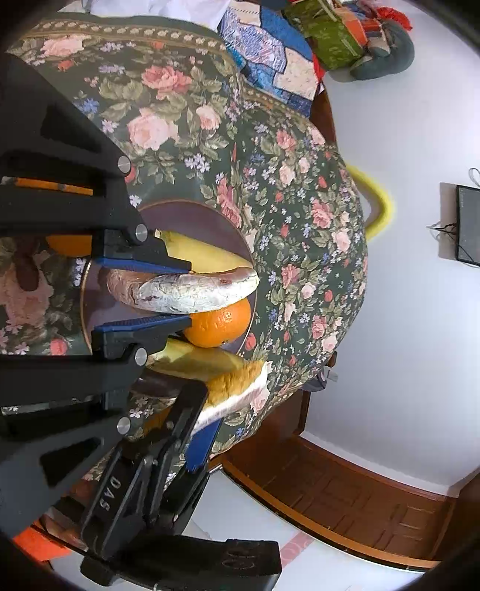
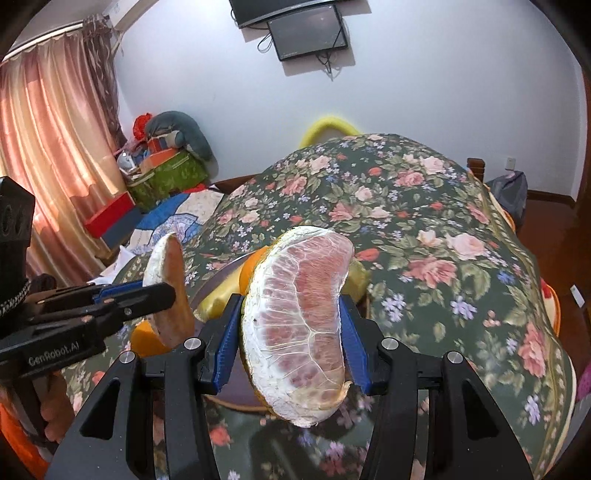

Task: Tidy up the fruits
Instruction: 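Lower both pomelo segments onto the plate and open both tools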

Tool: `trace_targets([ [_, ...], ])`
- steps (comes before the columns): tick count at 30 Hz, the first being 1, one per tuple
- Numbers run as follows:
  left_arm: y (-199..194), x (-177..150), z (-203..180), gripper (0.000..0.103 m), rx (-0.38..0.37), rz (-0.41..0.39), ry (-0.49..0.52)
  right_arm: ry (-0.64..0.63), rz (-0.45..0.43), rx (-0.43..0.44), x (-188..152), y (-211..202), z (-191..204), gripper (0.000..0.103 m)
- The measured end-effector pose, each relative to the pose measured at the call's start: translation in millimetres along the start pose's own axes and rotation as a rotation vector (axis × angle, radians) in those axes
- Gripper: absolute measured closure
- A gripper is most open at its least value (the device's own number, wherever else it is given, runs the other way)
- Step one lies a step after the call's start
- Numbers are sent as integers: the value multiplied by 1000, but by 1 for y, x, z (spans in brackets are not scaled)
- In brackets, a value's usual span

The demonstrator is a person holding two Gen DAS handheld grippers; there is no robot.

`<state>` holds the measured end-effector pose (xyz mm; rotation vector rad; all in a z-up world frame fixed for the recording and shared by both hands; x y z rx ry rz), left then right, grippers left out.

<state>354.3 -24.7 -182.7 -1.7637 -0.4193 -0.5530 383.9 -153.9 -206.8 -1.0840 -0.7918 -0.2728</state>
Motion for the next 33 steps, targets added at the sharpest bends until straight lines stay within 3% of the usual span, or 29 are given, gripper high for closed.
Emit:
trace_targets([
  [8,24,-2,-5,81,-27,45,9,-20,60,-11,-4,20,0,56],
  [17,26,-3,-6,81,-68,65,-10,-16,118,-1,-14,27,-5,54],
  [33,-27,-14,4,76,6,6,0,-17,94,-17,-11,-4,3,53],
])
Point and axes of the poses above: each gripper's, at about its wrist camera, not at the fingertips, and y roughly the way its jaws point, z to its left, x to its top, the point moved 6 cm from there along y, roughly the way its jaws point, and after that the axes turned 8 degrees about z, right-handed, at the moved point
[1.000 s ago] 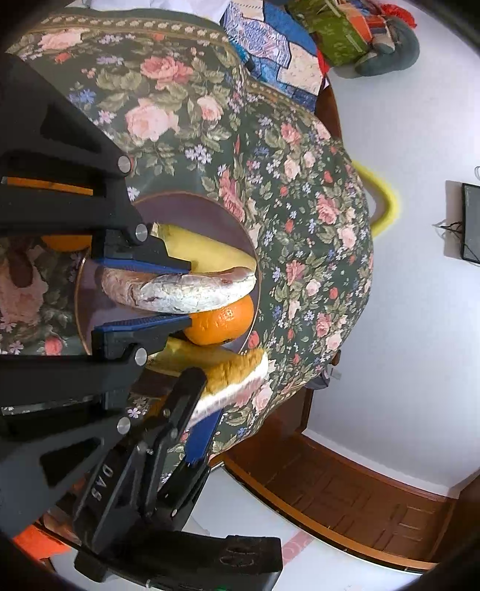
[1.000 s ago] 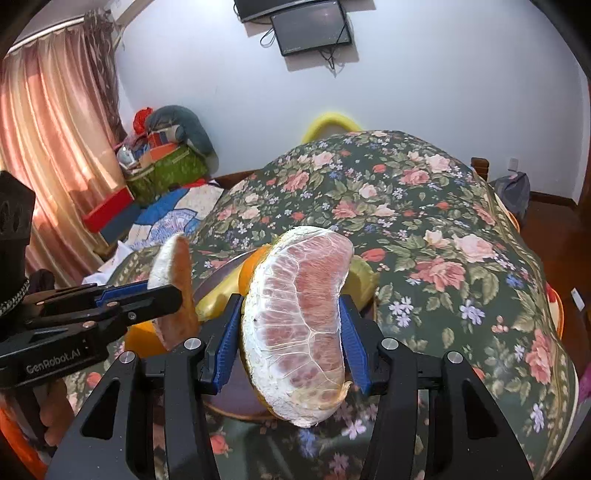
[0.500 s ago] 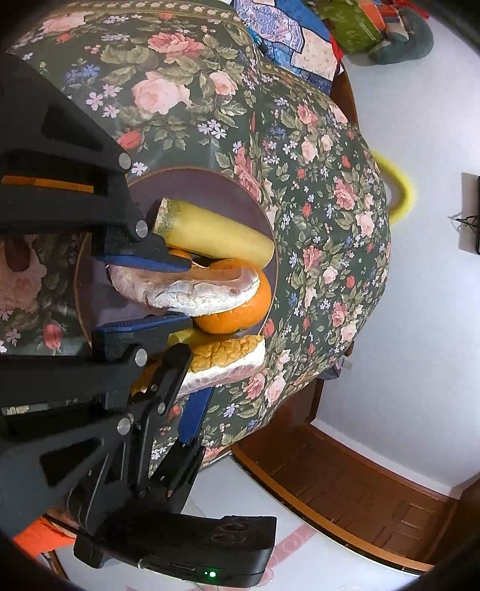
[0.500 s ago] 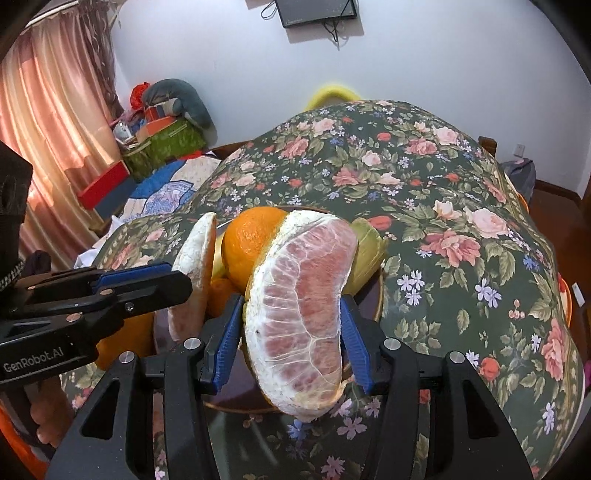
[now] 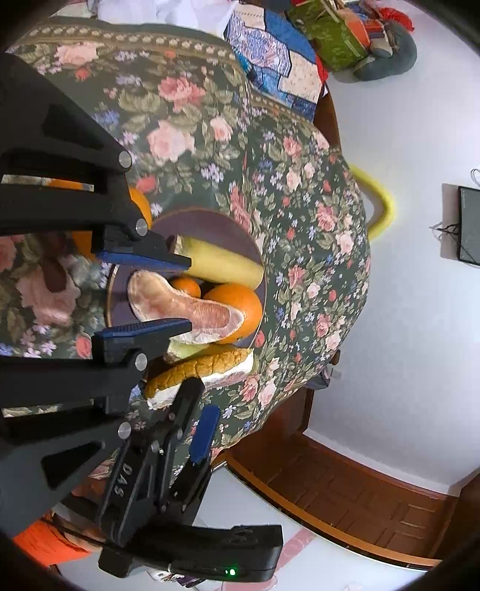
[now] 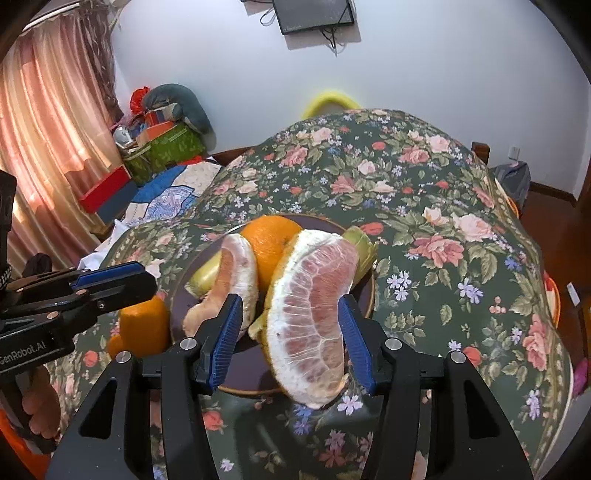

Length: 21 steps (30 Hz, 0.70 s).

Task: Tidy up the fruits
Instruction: 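Lower both pomelo segments onto the plate and open both tools, then grasp the large orange with the right tool while the left tool grasps a tangerine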

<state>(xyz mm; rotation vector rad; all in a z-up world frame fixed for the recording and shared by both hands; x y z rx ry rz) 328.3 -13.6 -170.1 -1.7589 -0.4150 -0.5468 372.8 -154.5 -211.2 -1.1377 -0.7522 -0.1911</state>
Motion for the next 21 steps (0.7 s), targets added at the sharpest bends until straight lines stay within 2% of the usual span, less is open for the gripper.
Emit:
trace_targets([
  [4,-14,-8,9,75,21,-6,-12,-13,-20,-11,-1,-13,7,53],
  [6,-19,-14,14,71,28,-5,-17,-26,-25,-22,-4,-17,9,51],
  [8,-24,-21,19,57,41,-9,-21,-30,-21,-43,-9,-18,9,50],
  [10,-27,-30,25,52,61,-9,-21,-27,-7,-41,-16,-18,8,50],
  [14,-25,-50,36,52,79,21,-25,-30,25,-36,-32,-14,13,49],
  [21,-20,-84,57,51,96,76,-49,-64,52,7,-45,-5,46,50],
])
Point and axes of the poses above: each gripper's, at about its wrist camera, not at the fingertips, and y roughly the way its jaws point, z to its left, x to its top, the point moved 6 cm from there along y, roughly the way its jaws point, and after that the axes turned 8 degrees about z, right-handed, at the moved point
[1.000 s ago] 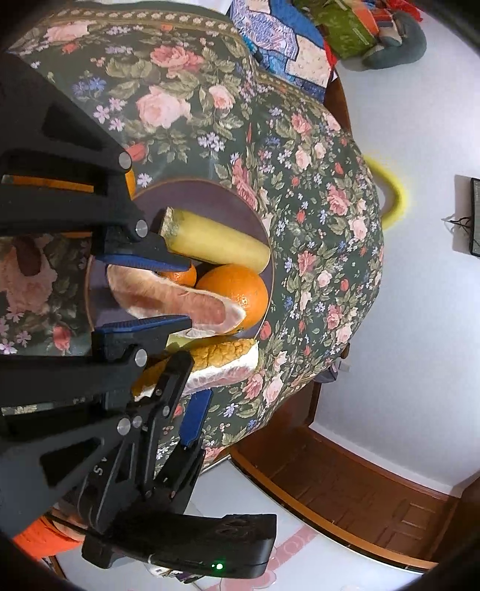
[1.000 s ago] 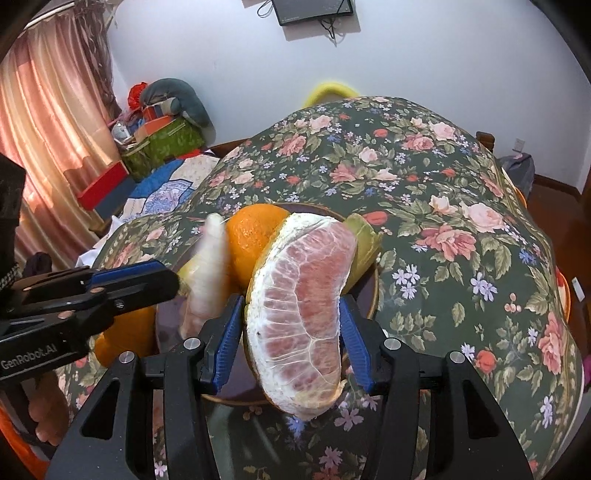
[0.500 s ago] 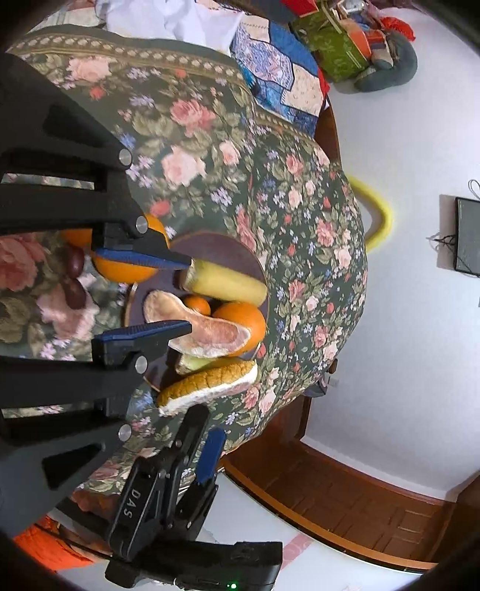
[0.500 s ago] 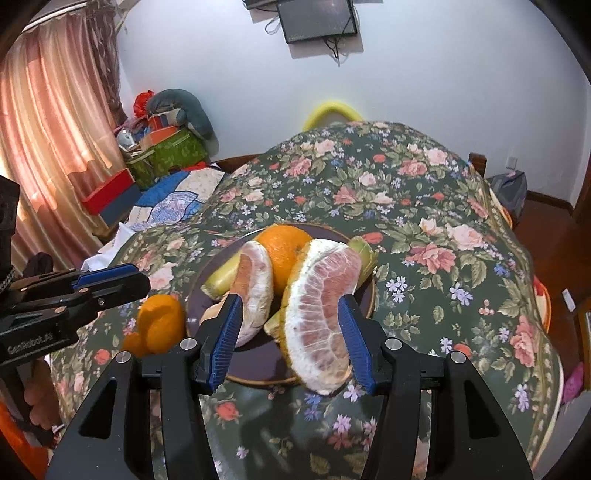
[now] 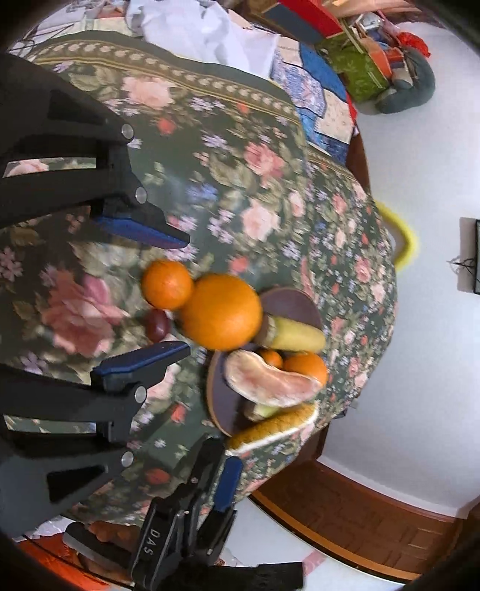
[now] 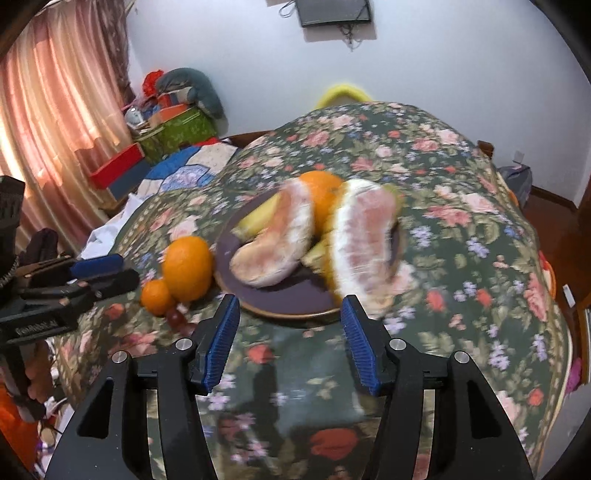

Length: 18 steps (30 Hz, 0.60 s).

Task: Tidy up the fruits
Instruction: 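Grasp the large orange with the right tool while the left tool grasps a tangerine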

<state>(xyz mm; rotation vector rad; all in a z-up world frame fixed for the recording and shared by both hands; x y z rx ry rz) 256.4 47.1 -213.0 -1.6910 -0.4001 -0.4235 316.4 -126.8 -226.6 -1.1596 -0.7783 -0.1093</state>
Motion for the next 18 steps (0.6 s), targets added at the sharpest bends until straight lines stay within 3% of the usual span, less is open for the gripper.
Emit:
trace_targets([
  [8,1,-20,32,51,44,5,-43,-65,31,63,14,31,42,49],
  [18,1,-19,57,51,32,-19,-96,-133,74,84,31,68,75,50],
])
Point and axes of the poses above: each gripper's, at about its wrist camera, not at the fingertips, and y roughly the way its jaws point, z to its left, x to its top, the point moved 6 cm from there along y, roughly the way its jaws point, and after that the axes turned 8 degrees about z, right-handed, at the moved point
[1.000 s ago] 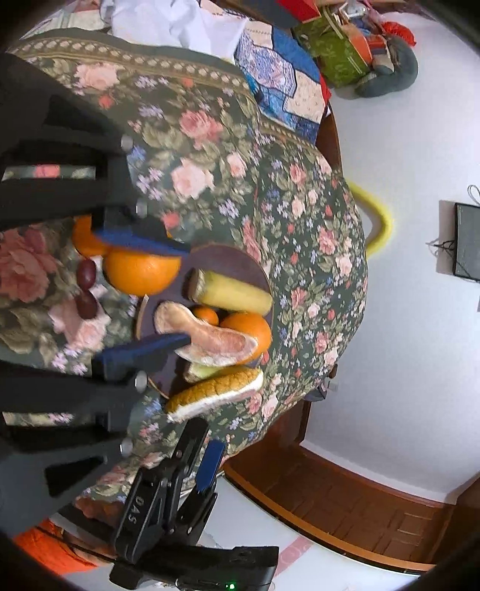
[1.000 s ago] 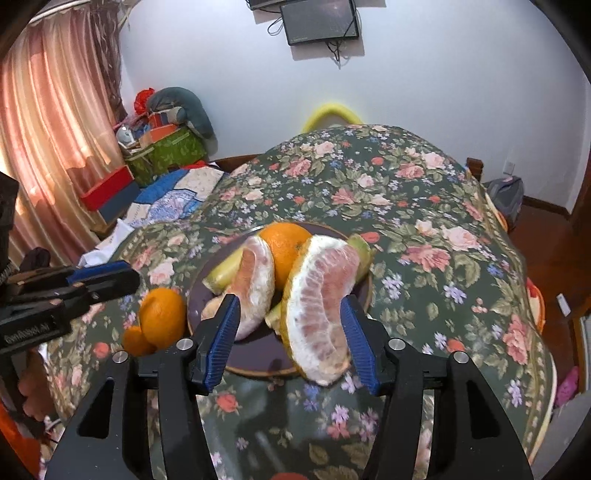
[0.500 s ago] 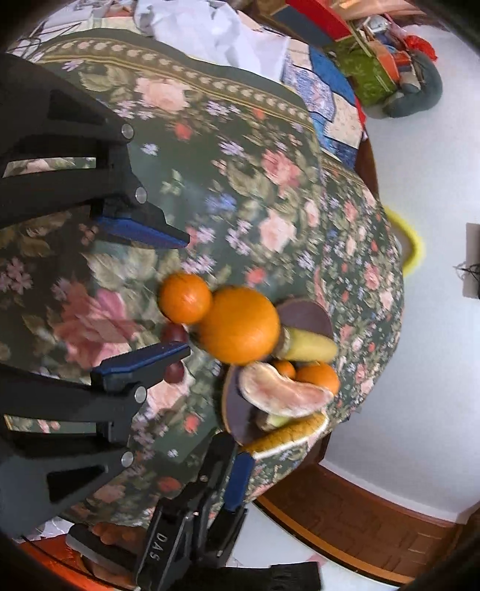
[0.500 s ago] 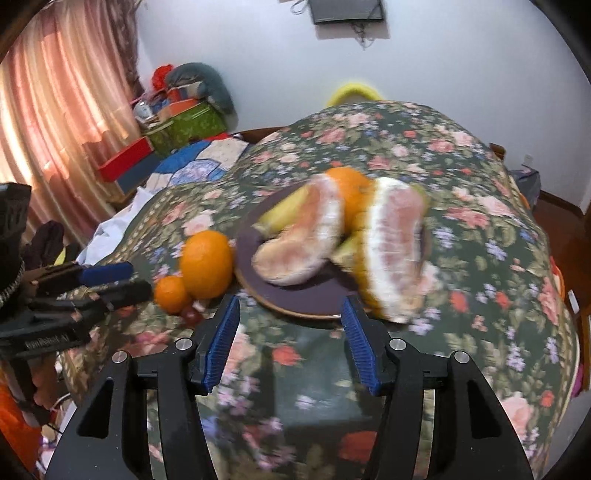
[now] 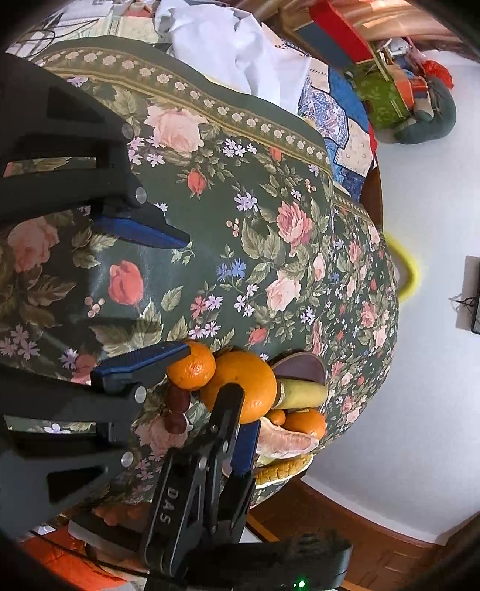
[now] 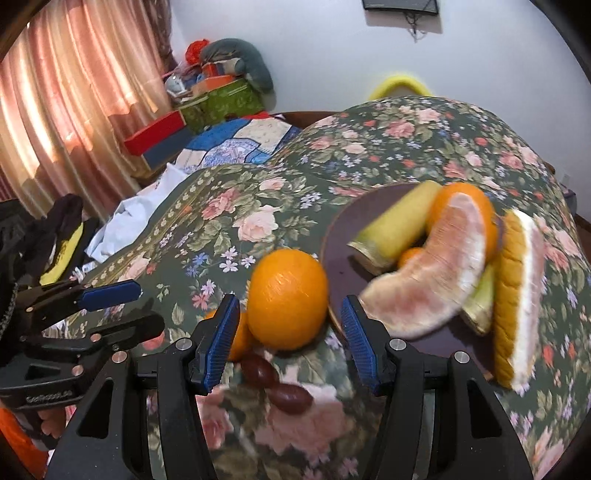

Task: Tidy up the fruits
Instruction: 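Grasp the large orange with the right tool while the left tool grasps a tangerine, then place the large orange and the tangerine on the plate and open both tools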

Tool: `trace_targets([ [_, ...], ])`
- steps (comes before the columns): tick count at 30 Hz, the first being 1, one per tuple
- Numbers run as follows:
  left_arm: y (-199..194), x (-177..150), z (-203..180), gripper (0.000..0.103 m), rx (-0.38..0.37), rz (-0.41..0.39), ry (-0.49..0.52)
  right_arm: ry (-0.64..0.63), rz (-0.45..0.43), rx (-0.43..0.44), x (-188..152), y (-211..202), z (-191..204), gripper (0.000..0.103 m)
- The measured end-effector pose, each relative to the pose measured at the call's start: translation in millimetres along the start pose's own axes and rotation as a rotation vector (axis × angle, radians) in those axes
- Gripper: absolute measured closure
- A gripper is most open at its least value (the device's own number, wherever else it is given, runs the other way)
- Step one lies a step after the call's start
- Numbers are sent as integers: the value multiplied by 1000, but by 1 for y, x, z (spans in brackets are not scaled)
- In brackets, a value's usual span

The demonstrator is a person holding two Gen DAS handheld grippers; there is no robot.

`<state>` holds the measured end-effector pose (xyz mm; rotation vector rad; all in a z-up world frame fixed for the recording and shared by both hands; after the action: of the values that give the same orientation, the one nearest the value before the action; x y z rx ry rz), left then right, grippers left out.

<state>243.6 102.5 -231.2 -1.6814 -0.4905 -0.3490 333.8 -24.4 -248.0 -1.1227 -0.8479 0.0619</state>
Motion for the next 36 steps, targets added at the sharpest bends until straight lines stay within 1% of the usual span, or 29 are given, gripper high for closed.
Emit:
trace_targets([
  [4,4,-1,-1,51,6,3,15,-10,13,-10,2,9,3,50],
  [5,5,-1,-1,51,3,6,18,-12,13,-14,2,10,3,51],
  [6,6,-1,-1,51,0,8,19,-12,12,-25,3,11,3,54],
  [12,9,-1,-8,51,-26,17,22,-13,0,-22,3,7,3,56],
  [18,6,1,-25,51,-27,-2,56,-17,-47,-35,6,-13,3,56],
  [22,9,4,-37,51,-39,-4,72,28,-78,-40,6,-30,-13,56],
  [26,20,5,-44,52,-61,19,63,52,-110,-83,2,-49,-29,56],
  [29,28,6,-45,57,-60,35,56,62,-128,-108,-4,-62,-41,56],
  [31,32,6,-47,59,-78,42,47,69,-136,-126,-8,-69,-48,56],
  [33,33,7,-49,63,-90,43,47,74,-139,-140,-12,-72,-53,56],
  [34,33,8,-51,67,-94,41,48,77,-138,-145,-14,-74,-56,56],
  [36,33,9,-53,67,-92,37,54,86,-137,-149,-18,-75,-61,56],
])
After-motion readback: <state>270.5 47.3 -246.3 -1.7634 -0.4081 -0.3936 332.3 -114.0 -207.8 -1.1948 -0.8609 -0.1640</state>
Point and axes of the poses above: each gripper's, at about its wrist camera, not at the fingertips, and y roughly the way its jaws point, z to its left, x to its top, the point moved 6 cm from there along y, roughly the way its jaws point, and after that the axes turned 8 degrees about z, right-handed, at the moved point
